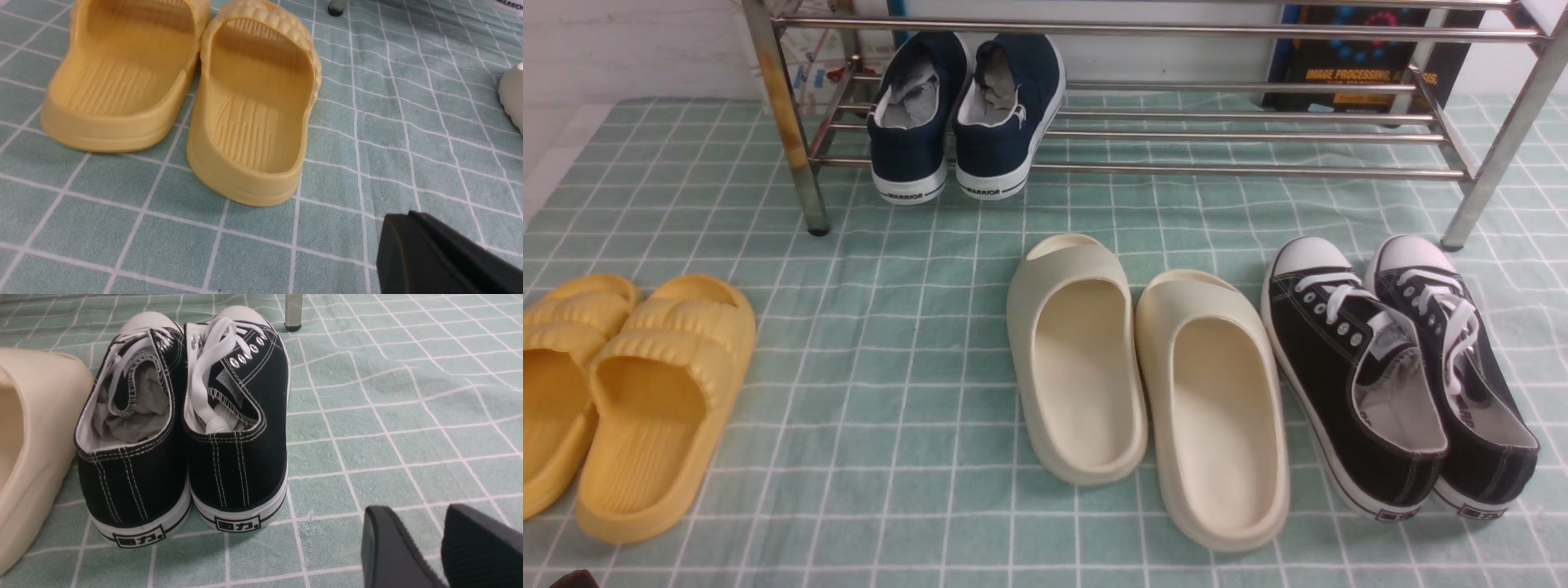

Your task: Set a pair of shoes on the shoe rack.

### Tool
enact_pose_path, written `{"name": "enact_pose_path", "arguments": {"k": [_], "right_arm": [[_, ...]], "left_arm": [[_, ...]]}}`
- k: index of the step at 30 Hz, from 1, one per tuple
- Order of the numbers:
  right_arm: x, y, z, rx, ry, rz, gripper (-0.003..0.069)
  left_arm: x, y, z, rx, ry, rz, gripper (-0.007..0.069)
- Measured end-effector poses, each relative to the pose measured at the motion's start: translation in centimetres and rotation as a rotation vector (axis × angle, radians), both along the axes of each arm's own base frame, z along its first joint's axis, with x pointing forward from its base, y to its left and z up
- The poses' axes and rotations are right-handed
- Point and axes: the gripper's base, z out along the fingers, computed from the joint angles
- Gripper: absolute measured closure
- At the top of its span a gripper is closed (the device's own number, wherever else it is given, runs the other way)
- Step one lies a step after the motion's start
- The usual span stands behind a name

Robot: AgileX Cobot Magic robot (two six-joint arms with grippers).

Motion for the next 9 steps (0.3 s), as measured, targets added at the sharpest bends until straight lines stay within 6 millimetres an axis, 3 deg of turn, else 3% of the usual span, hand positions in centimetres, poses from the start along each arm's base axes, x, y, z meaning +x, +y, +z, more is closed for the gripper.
{"name": "enact_pose_path", "arguments": {"k": [9], "right_arm": [[0.0,0.0,0.0,0.0,0.0,0.0,0.0419]], "left_arm": [[0.0,0.0,0.0,0.0,0.0,0.0,0.0634]]}}
